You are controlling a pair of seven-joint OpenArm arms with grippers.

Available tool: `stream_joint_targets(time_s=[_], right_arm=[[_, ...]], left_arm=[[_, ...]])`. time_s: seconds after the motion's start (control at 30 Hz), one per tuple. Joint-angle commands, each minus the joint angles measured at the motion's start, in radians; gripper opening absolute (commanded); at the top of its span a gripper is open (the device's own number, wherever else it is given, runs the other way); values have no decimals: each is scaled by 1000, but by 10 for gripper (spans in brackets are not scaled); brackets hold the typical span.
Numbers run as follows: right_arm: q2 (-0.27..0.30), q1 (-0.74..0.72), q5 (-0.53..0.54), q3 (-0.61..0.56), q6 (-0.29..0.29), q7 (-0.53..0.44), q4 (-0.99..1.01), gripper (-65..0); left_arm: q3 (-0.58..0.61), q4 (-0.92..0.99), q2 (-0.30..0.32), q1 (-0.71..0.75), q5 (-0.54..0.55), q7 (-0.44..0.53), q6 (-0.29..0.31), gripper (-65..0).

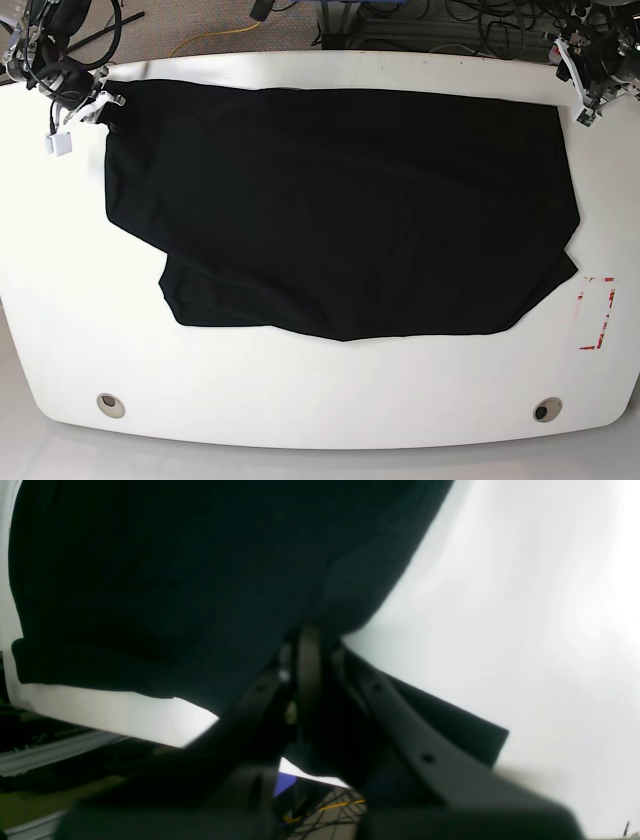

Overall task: Fold the T-shirt properly
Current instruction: 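Hold the shirt edge with both grippers, laying it flat, then release and regrasp the shirt edge with the left gripper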

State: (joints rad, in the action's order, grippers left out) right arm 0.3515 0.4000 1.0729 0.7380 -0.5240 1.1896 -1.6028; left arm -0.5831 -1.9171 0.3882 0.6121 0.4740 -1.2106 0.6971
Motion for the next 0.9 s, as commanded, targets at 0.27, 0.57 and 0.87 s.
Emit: stream_joint_targets(time_s=[0.27,0.57,0.87], right_arm=[[21,-17,16,-62,-3,-17,-15,-650],[21,-17,22,-57,-3,-17,-15,-650],[21,-17,23,-57,-3,-17,-15,-650]], left_arm=[[-48,-8,-77,-214,-4,-22,1,-301],[58,40,-82,-269,-4,-33,1,-301],[51,112,-74,-286,-18,-31,1,-303]])
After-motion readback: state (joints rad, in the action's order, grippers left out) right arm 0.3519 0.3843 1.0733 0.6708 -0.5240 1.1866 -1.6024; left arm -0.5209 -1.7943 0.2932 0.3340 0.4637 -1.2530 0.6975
